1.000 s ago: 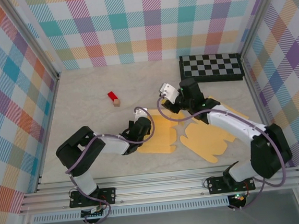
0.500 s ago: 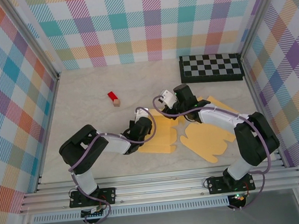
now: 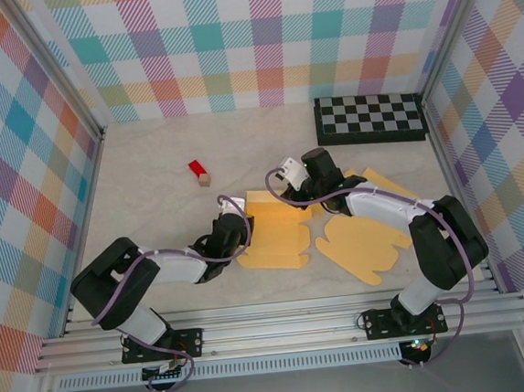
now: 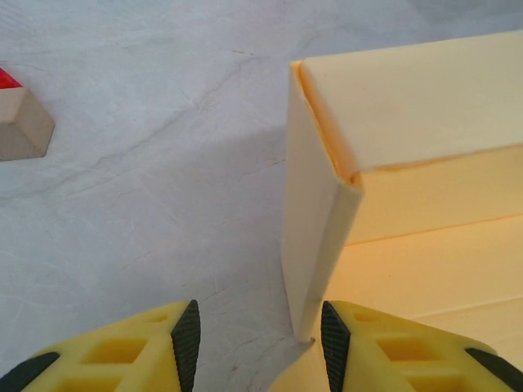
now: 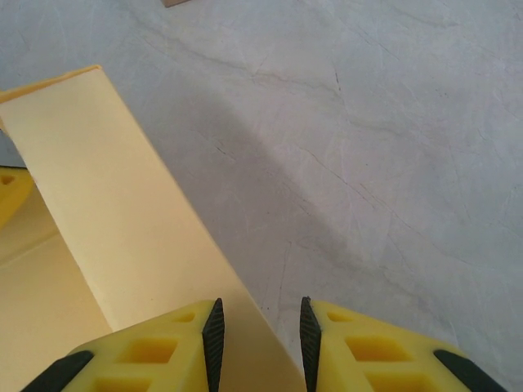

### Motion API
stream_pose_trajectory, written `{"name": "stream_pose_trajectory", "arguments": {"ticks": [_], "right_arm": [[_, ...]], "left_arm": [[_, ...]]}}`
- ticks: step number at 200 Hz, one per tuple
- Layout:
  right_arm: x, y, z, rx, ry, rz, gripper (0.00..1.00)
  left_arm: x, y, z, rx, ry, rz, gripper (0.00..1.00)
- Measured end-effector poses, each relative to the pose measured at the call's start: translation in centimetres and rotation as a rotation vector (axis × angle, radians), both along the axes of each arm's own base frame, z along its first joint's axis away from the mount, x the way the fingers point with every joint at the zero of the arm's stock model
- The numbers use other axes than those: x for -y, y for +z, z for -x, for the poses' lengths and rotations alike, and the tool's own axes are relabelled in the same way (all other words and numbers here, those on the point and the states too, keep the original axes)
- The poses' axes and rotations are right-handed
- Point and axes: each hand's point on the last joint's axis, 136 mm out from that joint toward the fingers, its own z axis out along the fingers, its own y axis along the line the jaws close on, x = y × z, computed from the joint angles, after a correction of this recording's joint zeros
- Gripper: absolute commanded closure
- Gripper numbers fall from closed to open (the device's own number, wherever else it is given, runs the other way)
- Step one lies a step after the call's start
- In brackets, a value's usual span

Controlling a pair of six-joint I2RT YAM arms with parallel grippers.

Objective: Fold the paper box

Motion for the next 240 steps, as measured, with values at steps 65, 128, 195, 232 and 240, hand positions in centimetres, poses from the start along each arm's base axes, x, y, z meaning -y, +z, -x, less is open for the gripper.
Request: {"name": "stream_pose_trajectory", "arguments": {"ticks": [65, 128, 195, 232, 240], "right_arm": [[0.1, 0.0, 0.0, -0.022, -0.030, -0.011, 0.68], [0.1, -0.1, 0.1, -0.028, -0.027, -0.016, 0.68], [0.2, -0.1, -0.1, -0.019, -0.035, -0.016, 0.68], [0.2, -0.1, -0.1, -0.021, -0.033, -0.018, 0.68], [0.2, -0.1, 0.0, -0.027, -0.035, -0.019, 0.68]], "left_arm": [[1.0, -1.7, -1.3, -0.034, 0.015, -0.021, 0.54], [2.9, -1.4, -5.1, 0.013, 0.084, -0.048, 0.90], [2.8, -1.5, -5.7, 0.024, 0.122, -0.058, 0.81], [2.1, -2.5, -4.6, -0.003, 0.094, -0.082, 0.93], [2.1, -2.3, -4.4, -0.004, 0.093, -0.071, 0.97]]}}
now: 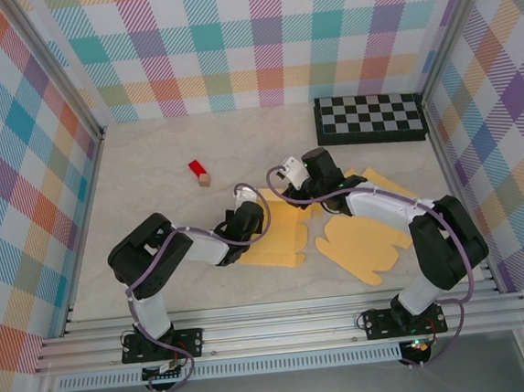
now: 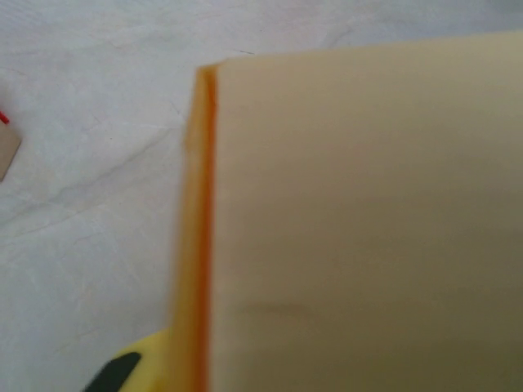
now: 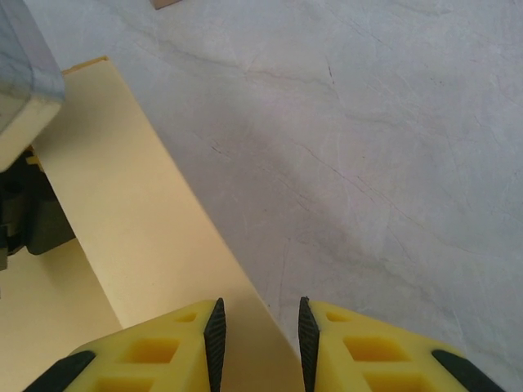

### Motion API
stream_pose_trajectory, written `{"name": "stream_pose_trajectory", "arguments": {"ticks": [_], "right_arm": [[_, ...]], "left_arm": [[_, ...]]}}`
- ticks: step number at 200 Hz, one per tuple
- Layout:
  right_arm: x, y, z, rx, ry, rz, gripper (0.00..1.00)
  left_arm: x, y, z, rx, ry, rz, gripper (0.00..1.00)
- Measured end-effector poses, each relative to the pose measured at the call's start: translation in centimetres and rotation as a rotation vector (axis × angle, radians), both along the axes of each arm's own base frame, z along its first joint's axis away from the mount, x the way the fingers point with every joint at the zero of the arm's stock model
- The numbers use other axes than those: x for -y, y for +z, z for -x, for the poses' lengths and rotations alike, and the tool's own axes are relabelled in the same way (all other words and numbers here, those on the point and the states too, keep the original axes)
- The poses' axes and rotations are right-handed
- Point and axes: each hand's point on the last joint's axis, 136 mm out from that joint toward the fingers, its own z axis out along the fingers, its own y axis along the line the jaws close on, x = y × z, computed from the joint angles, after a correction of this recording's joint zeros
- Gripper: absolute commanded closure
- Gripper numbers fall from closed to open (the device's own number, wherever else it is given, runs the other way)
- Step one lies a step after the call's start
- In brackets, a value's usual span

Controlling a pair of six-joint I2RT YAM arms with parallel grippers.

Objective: Fold the paper box

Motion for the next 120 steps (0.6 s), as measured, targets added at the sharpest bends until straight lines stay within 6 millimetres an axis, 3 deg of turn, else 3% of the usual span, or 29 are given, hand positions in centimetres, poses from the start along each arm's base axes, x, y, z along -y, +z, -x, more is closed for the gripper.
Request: {"name": "stream_pose_trajectory", "arguments": {"ticks": [42, 88, 120], "right_arm": [[0.5, 1.6, 0.1, -0.091, -0.103, -0.026, 0.67], [1.0, 8.0, -1.1, -0.210, -0.352, -0.152, 0.62], [1.2, 6.7, 0.6, -0.376, -0.461, -0.217, 0.55]], "left_arm": [[-0.1, 0.3, 0.1, -0.001, 0.000, -0.004, 1.00], [-0.6, 0.2, 0.1, -0.001, 0.036, 0.003, 1.00], [-1.1, 0.0, 0.1, -0.007, 0.069, 0.010, 1.00]]}}
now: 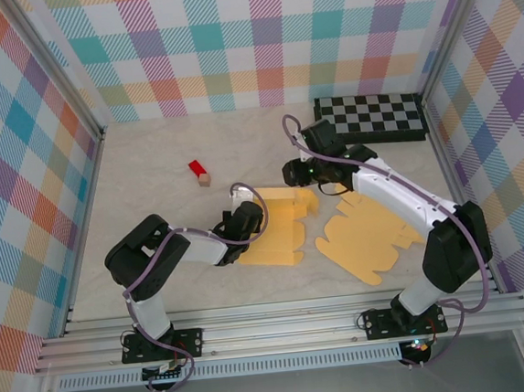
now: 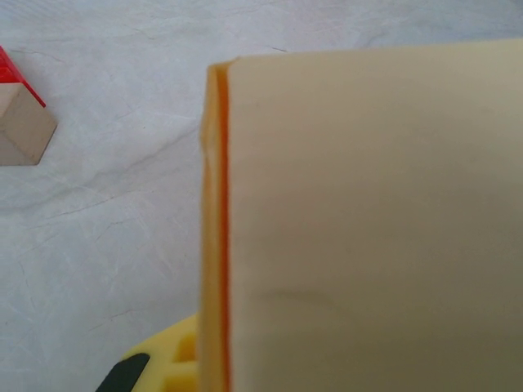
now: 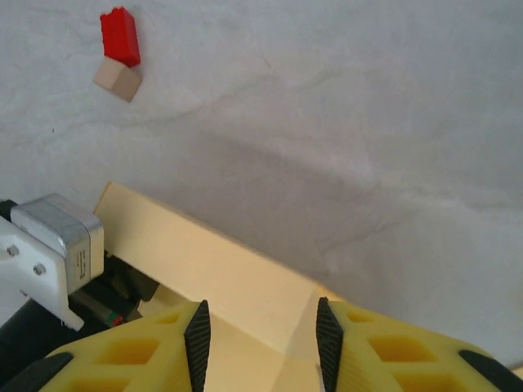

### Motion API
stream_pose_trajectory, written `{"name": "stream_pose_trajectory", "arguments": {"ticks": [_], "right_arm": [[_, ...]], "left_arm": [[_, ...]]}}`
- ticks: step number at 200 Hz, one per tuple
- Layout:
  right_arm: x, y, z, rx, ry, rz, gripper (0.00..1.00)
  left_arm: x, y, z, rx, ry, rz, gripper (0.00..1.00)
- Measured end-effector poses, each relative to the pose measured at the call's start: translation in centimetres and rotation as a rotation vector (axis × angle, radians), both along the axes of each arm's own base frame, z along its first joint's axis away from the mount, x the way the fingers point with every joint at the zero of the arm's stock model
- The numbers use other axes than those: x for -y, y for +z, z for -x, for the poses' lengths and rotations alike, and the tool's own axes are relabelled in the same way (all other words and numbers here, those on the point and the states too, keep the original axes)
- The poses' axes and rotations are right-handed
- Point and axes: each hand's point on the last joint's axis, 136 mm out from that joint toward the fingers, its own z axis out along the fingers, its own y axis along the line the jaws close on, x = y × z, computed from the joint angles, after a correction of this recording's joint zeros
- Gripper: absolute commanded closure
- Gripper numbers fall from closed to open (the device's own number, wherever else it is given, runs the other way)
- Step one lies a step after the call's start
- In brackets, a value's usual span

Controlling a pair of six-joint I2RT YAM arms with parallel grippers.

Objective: Fold the paper box

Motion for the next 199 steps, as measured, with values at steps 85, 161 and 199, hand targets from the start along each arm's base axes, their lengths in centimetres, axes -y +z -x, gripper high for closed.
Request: {"name": "stream_pose_trajectory", "arguments": {"ticks": [85, 161, 199], "right_arm": [[-0.4, -6.0, 1.2, -0.235, -0.130, -0.064, 0.53], [-2.4, -7.2, 1.0, -0.263, -0.107, -0.240, 0.59], [-2.7, -6.7, 0.5, -0.252, -0.112, -0.270, 0.65]], "left_arm": [[-0.1, -0.2, 0.1, -0.006, 0.028, 0.038, 1.00], [0.0, -0.2, 0.2, -0.008, 0.040, 0.063, 1.00], [0.0, -0.2, 0.3, -0.010, 0.053, 0.078, 1.00]]}}
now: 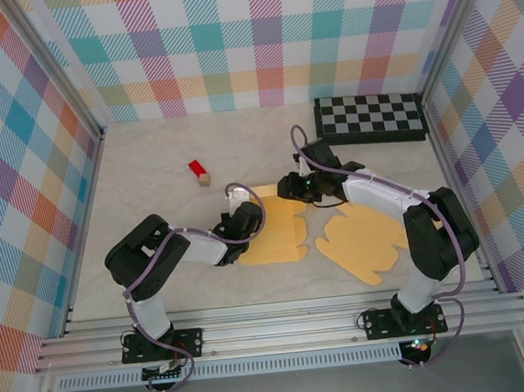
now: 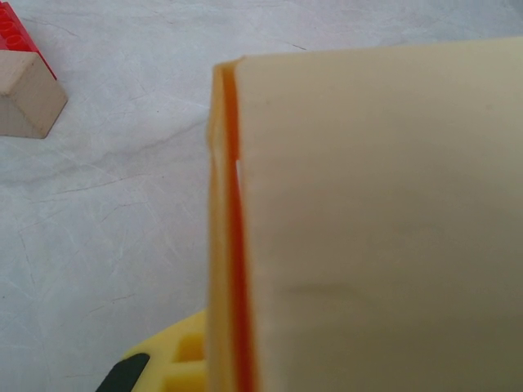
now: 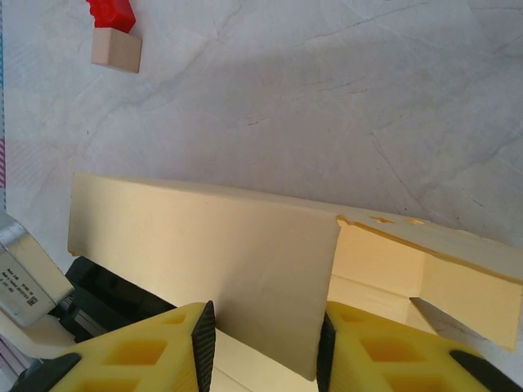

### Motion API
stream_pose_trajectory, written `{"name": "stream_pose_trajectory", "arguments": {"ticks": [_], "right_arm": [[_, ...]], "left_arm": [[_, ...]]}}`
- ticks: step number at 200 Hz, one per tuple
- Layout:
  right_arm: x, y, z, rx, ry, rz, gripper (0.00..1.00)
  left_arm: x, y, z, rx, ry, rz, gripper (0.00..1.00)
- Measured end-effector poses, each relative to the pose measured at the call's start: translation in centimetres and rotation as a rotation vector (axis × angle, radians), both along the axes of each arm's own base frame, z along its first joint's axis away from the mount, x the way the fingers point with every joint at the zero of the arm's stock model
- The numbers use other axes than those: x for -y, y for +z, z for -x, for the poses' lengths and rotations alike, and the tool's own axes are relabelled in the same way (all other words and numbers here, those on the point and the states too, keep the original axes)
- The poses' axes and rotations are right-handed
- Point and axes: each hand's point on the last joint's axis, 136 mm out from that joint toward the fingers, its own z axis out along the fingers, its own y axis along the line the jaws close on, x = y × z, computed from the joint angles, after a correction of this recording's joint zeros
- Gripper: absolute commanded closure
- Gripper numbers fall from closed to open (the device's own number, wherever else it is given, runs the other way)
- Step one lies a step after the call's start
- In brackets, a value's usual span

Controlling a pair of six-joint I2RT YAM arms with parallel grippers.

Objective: Fold the paper box

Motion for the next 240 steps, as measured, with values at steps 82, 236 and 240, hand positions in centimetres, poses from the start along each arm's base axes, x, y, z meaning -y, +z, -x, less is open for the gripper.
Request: {"name": "stream_pose_trajectory", "arguments": {"ticks": [82, 236, 240], "right_arm": [[0.8, -0.5, -0.1, 0.025, -0.022, -0.004, 0.76], [5.4, -2.1, -0.7, 0.050, -0.121, 0.094, 0.69], [5.5, -2.3, -1.0, 0.055, -0.125, 0.097, 0.69]], "left_arm": [[-0.4, 0.0, 0.1, -0.025, 0.042, 0.005, 1.00], [-1.5, 0.0, 0.5, -0.065, 0.116, -0.004, 1.00], [-1.5, 0.0, 0.5, -0.066, 0.116, -0.005, 1.00]]}}
